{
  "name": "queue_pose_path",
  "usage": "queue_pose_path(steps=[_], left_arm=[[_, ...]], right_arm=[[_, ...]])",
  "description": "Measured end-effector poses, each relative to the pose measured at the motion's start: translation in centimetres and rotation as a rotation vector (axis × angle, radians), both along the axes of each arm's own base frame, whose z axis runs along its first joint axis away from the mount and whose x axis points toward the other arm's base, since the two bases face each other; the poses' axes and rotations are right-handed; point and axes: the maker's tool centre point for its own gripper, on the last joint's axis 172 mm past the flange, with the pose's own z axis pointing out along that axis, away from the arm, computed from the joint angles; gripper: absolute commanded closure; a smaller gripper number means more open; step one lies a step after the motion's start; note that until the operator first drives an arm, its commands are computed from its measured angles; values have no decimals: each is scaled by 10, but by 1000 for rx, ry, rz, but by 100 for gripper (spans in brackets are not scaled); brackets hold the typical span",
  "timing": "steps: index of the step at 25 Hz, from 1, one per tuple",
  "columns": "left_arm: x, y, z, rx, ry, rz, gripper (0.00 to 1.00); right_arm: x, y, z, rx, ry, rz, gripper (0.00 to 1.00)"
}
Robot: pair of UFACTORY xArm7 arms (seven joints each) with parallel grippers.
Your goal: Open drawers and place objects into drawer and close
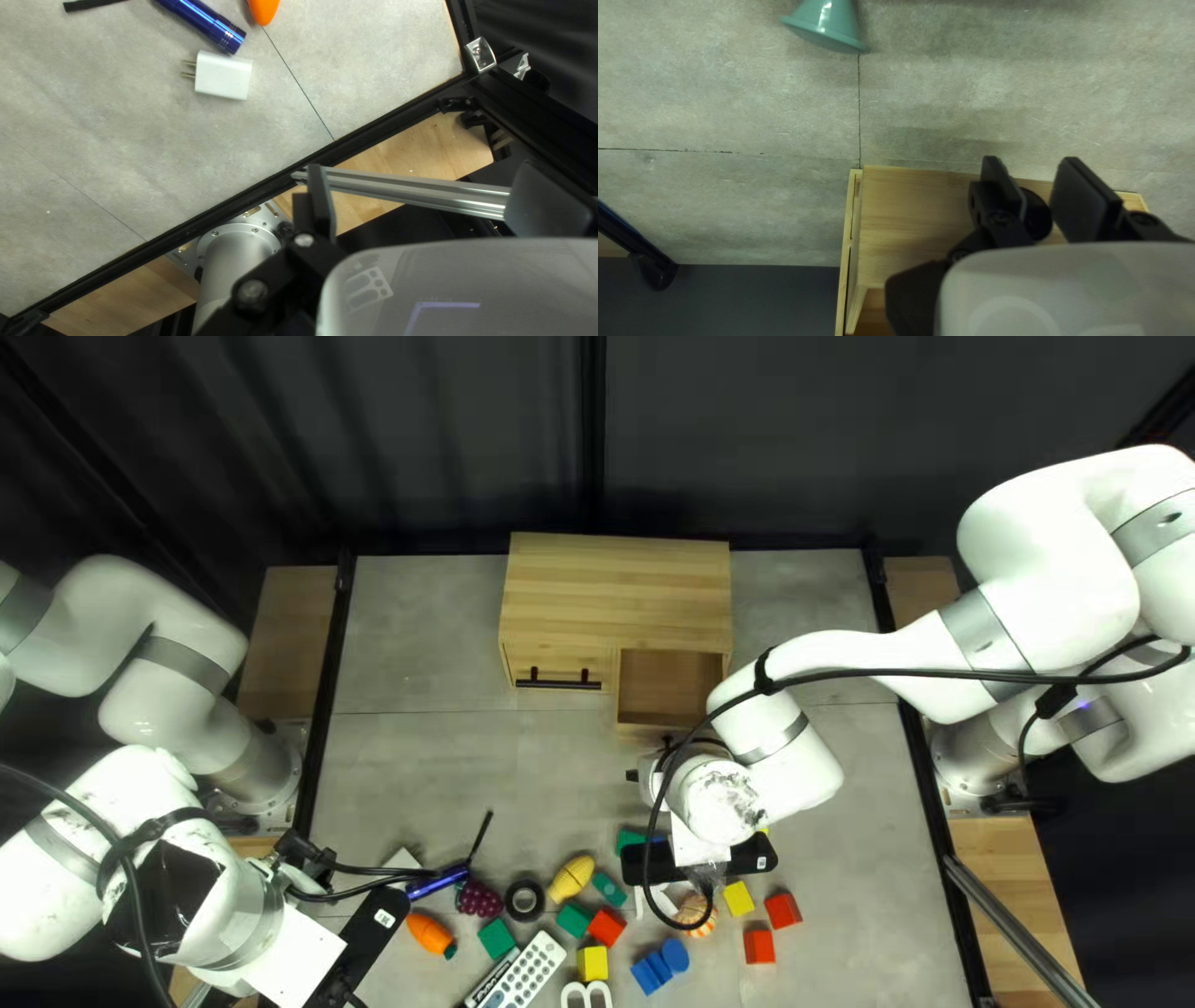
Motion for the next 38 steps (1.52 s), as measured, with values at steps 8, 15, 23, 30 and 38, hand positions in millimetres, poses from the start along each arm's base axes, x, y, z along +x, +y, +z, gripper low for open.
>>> queue_pose_path(steps=[8,15,23,30,38], left_arm=[[0,0,0,0,0,0,0],[0,0,0,0,0,0,0],[0,0,0,0,0,0,0],[0,0,0,0,0,0,0],[0,0,0,0,0,0,0]], right_arm=[[2,8,-1,-3,4,6,100],[1,10,0,-4,7,7,14],[-2,6,20,-54,62,-24,0],[-5,6,68,-87,123,-68,0],[-4,-21,86,-23,51,-133,0]])
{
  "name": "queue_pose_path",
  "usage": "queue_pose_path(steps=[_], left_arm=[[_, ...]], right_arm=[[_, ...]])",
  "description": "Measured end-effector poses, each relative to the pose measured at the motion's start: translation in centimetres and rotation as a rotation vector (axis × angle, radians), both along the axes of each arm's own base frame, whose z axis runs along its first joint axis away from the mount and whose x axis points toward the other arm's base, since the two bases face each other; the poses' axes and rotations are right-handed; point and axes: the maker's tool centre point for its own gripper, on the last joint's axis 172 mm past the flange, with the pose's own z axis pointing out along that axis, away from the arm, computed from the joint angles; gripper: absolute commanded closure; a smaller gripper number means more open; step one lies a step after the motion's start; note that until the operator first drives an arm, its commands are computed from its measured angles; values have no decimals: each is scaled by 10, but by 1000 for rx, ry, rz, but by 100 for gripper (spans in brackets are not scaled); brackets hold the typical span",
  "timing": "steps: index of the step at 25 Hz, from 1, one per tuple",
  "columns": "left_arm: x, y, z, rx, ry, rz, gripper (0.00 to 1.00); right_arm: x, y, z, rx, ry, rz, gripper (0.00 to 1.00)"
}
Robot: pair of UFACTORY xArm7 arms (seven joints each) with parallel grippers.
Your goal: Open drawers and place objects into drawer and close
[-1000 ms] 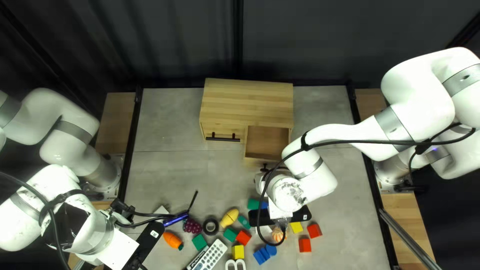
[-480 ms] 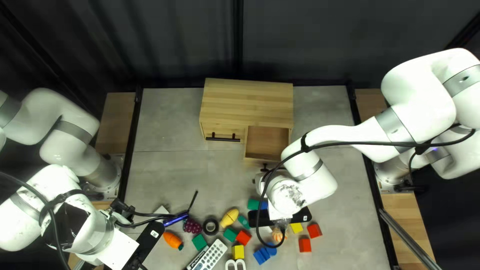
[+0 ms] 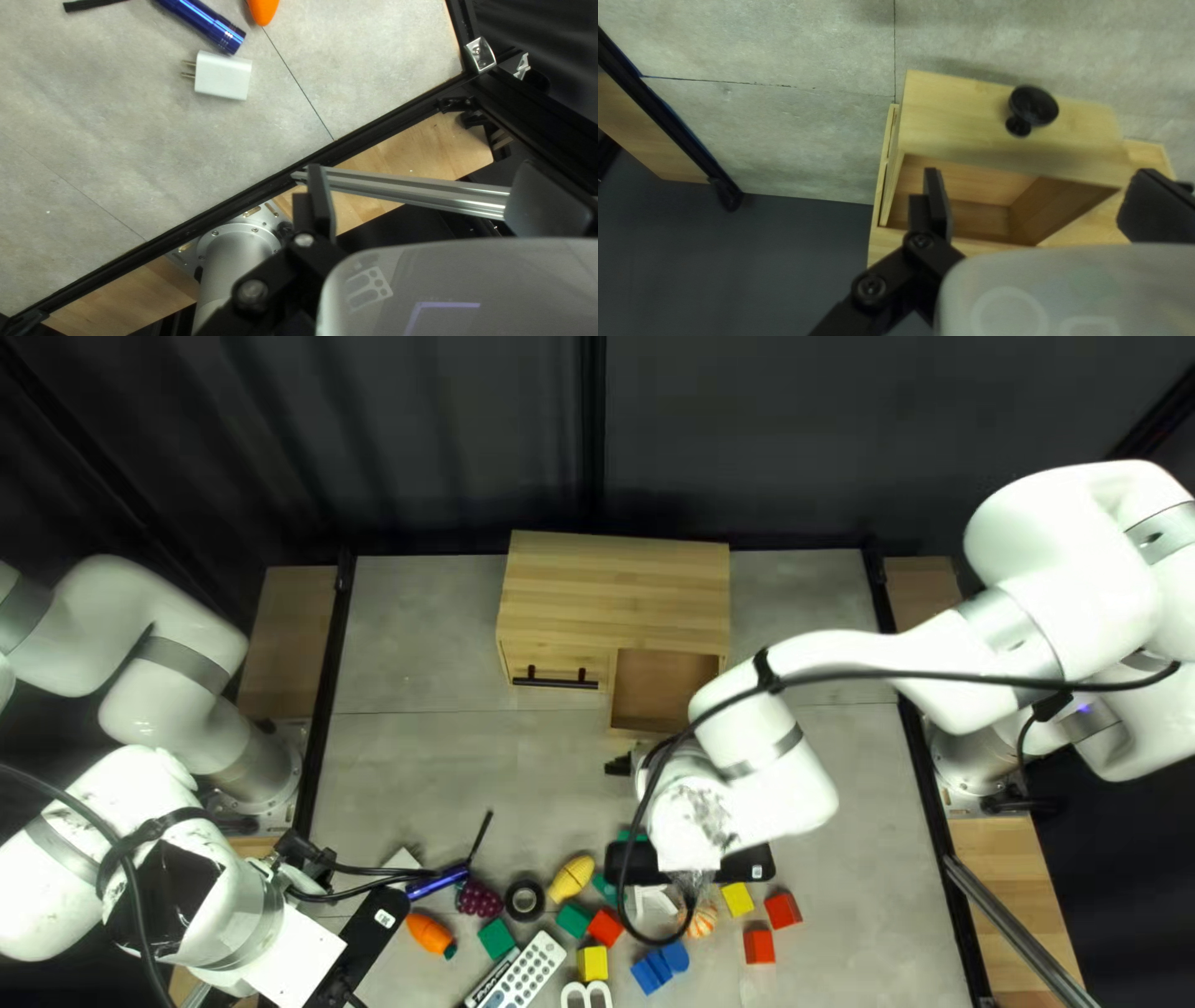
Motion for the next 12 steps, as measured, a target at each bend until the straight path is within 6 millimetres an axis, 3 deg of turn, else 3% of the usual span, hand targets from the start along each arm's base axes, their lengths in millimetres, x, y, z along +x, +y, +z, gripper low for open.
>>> queue_pose_path(steps=[7,12], left_arm=[[0,0,0,0,0,0,0],[0,0,0,0,0,0,0]], right_arm=[[1,-43,3,105,-72,-81,0],[-2,-61,2,148,-61,-207,0]])
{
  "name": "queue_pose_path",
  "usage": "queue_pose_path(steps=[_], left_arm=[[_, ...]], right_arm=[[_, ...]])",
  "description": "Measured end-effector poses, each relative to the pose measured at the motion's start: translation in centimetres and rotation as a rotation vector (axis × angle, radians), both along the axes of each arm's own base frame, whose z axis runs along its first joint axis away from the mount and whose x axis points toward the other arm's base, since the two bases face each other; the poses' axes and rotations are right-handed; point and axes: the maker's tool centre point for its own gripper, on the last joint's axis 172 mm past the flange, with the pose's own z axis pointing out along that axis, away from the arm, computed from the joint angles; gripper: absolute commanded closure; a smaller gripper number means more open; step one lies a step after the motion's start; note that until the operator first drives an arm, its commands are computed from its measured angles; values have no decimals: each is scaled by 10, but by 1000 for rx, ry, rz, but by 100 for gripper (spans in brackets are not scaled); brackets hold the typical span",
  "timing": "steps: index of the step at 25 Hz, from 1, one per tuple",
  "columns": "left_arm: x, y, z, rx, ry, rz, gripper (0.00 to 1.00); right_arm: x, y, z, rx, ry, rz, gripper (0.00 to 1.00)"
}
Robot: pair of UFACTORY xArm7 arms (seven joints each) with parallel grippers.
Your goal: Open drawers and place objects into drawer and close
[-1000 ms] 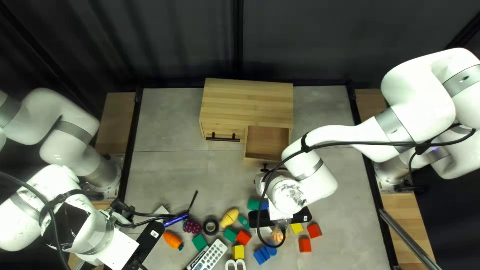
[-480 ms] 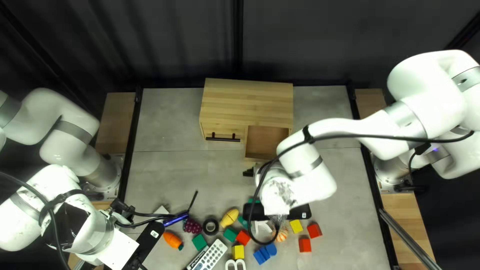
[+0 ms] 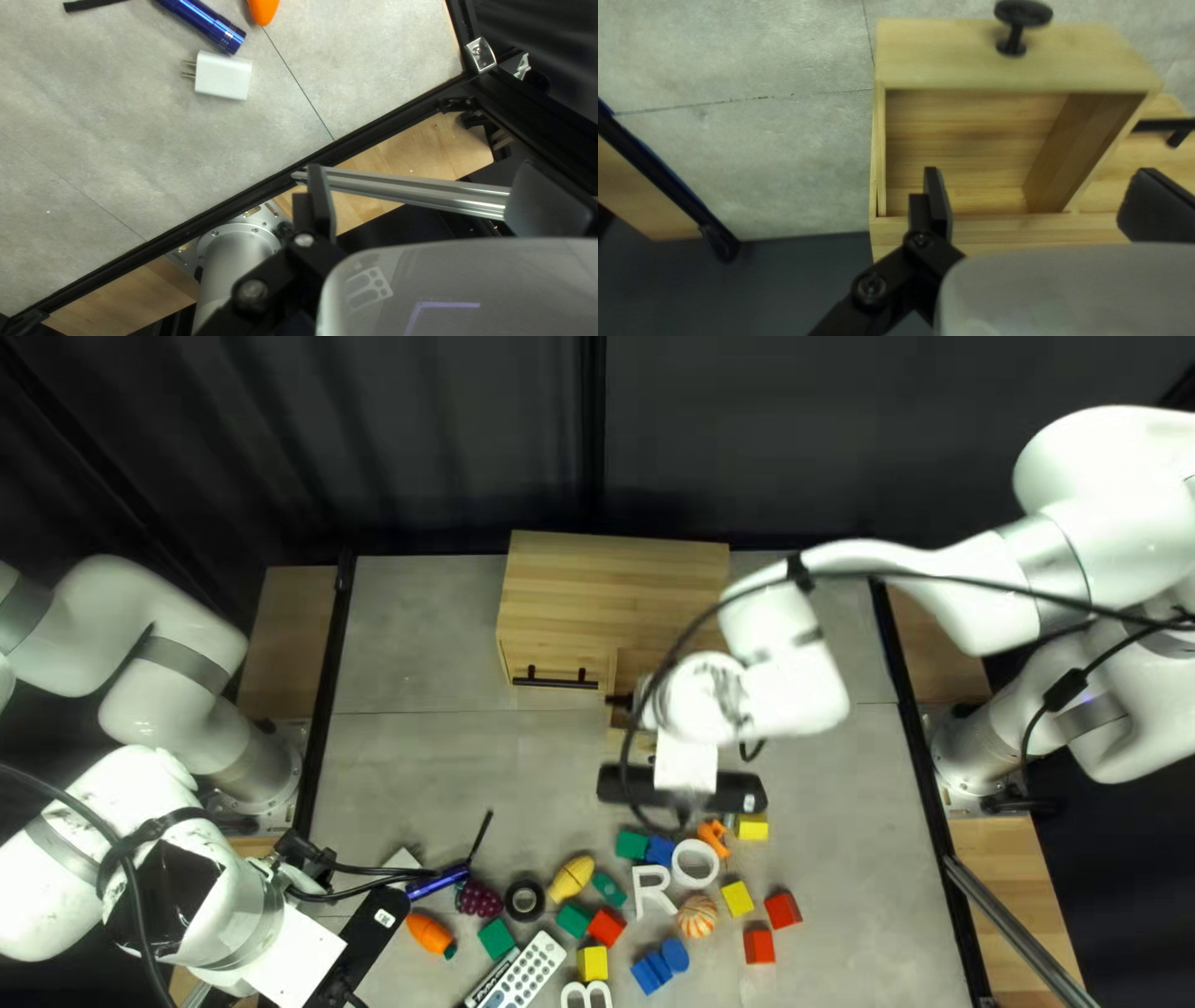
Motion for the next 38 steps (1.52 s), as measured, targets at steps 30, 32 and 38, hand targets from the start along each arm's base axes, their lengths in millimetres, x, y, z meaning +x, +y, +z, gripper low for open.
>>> queue_pose_path(steps=[30,32,38], left_arm=[[0,0,0,0,0,0,0],[0,0,0,0,0,0,0],[0,0,0,0,0,0,0]], right_arm=[[-21,0,12,66,-125,-968,0],[-17,8,12,90,-145,-997,0],[-8,21,26,122,-188,-942,0]])
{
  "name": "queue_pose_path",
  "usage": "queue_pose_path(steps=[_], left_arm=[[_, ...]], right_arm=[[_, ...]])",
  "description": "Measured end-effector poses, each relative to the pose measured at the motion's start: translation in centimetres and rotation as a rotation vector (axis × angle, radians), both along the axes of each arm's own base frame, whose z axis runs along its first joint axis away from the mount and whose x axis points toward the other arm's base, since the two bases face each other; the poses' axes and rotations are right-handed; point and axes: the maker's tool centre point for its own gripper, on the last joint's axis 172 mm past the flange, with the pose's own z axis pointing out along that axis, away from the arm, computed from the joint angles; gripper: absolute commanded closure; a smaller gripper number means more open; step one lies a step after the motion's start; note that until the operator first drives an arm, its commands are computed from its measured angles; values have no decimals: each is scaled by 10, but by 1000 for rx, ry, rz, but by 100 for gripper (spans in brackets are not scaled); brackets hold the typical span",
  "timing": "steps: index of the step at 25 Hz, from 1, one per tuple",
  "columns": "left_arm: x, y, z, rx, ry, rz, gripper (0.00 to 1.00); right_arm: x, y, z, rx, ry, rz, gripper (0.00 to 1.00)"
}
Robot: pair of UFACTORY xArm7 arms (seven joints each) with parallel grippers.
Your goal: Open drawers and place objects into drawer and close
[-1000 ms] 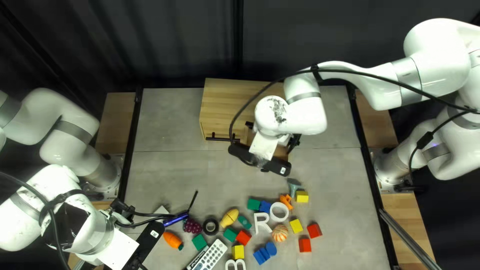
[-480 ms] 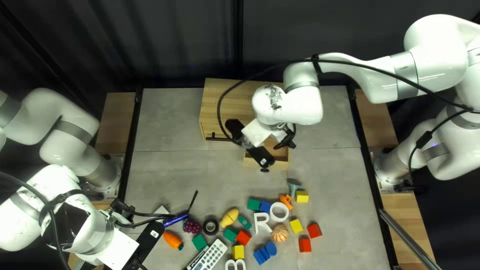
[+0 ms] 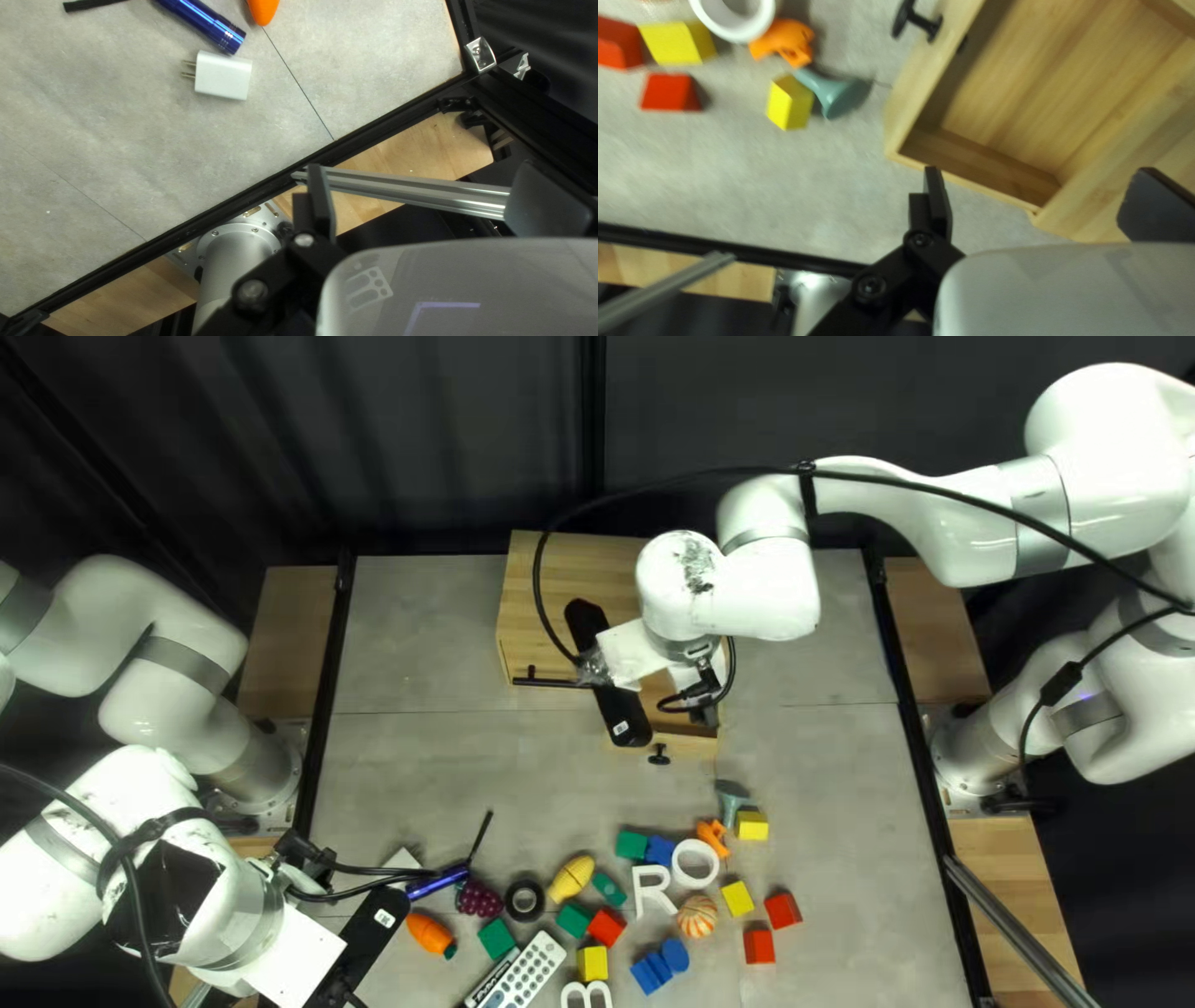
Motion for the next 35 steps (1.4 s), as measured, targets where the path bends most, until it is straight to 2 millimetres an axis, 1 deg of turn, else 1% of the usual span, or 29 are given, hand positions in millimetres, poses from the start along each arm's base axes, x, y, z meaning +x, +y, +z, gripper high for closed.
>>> queue_pose_path(steps=[8,10,12,14,15,16,18,21,23,25,28,31,34,35], left_arm=[[0,0,0,0,0,0,0],[0,0,0,0,0,0,0],[0,0,0,0,0,0,0],[0,0,0,0,0,0,0],[0,0,0,0,0,0,0],[0,0,0,0,0,0,0],[0,0,0,0,0,0,0],[0,0,0,0,0,0,0],[0,0,0,0,0,0,0],[0,0,0,0,0,0,0],[0,0,0,0,0,0,0],[0,0,0,0,0,0,0],[0,0,0,0,0,0,0],[0,0,0,0,0,0,0]], right_arm=[[0,0,1,-1,-2,4,0],[1,-2,2,-14,3,-3,0],[3,-9,4,-41,19,-48,0],[3,-15,8,-70,35,-154,0],[2,-16,9,-77,39,-185,0],[-3,-15,13,-90,42,-270,0],[-7,-13,18,-100,34,-352,0],[-17,-1,25,-88,0,-493,0],[-19,13,27,-50,-46,-570,0],[-18,23,26,-19,-74,-608,0],[-10,50,15,69,-128,-664,0],[-2,68,2,133,-155,-681,0],[0,79,-14,178,-169,-676,0],[0,80,-16,183,-172,-674,0]])
